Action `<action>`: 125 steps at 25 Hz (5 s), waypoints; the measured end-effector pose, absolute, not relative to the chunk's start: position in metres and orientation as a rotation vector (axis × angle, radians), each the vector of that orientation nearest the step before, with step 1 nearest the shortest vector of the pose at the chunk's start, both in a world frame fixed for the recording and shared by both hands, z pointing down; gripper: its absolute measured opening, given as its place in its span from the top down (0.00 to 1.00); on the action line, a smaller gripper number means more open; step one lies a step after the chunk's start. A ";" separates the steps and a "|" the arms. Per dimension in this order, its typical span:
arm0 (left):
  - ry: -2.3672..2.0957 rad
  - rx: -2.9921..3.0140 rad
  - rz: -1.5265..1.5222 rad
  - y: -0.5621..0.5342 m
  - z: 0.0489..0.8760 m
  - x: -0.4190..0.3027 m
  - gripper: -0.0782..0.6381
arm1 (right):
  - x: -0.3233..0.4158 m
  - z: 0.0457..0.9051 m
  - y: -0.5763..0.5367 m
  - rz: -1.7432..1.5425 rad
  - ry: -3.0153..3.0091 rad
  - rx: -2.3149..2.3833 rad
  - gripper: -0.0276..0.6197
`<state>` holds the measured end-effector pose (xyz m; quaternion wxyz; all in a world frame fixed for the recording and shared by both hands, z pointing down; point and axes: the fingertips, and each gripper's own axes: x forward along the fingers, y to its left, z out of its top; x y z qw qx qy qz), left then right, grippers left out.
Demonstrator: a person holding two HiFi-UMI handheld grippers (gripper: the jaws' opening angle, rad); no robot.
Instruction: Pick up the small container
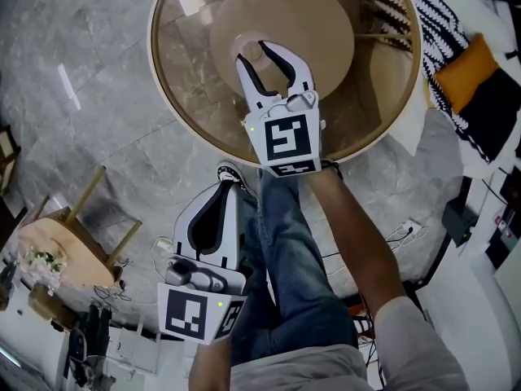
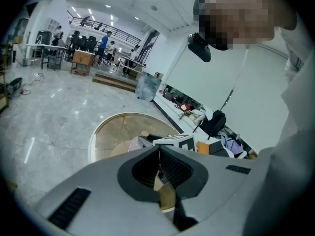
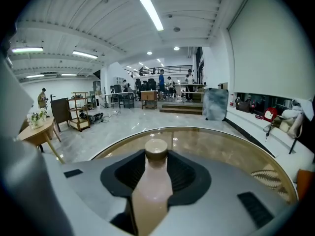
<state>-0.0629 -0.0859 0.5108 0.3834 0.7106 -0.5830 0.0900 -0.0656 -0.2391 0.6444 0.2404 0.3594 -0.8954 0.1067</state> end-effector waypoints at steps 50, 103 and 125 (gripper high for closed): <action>-1.502 1.848 0.223 -0.072 0.487 -0.091 0.87 | -0.053 0.624 -0.221 0.329 -2.455 0.921 0.74; -1.500 2.013 0.225 -0.091 0.366 -0.112 0.87 | -0.032 0.477 -0.197 0.322 -2.460 0.924 0.74; -1.427 2.078 0.091 -0.075 0.288 -0.098 0.87 | -0.033 0.402 -0.171 0.325 -2.497 0.897 0.74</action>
